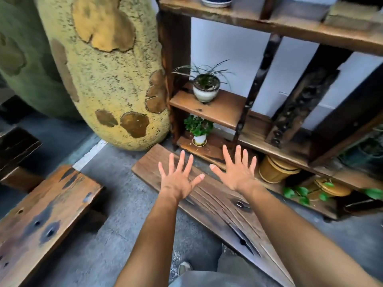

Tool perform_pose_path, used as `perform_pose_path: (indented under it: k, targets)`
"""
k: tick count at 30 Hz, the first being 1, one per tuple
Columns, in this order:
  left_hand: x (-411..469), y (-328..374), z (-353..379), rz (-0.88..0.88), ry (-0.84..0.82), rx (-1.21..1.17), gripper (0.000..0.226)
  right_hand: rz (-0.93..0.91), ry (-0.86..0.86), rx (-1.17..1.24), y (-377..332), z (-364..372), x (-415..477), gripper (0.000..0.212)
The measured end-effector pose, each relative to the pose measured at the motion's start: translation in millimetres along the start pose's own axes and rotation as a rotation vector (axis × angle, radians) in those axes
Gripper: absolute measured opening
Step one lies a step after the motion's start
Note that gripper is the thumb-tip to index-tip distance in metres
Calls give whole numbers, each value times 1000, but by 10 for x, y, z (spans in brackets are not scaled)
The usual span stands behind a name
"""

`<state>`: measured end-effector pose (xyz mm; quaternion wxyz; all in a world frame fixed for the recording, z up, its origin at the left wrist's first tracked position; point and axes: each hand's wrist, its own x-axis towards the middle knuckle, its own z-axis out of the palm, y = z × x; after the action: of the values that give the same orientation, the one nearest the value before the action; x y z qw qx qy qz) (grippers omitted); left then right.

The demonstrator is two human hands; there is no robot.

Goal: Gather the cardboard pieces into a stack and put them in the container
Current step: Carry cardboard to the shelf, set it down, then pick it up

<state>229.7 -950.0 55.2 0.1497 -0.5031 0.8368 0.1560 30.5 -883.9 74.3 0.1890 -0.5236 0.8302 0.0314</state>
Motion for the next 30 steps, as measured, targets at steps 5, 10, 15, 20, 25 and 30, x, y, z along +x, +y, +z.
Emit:
perform_pose_path:
  k: [5, 10, 15, 20, 25, 30]
  targets:
    - [368, 465, -212, 86, 16, 54, 87, 60, 25, 17, 442, -214, 158, 93]
    - [785, 939, -550, 139, 88, 113, 86, 83, 108, 11, 888, -540, 403, 91]
    - [1237, 1529, -1042, 195, 155, 153, 86, 116, 202, 31, 1406, -1003, 706, 90]
    - [1639, 2148, -1626, 257, 275, 150, 86, 109, 380, 51, 1915, -1686, 963, 86]
    - [1897, 2779, -2296, 319, 415, 136, 84, 19, 710, 102, 2351, -2456, 1099, 72]
    - [2079, 3280, -2925, 388, 570, 85, 84, 16, 979, 162, 2705, -3117, 1220, 61]
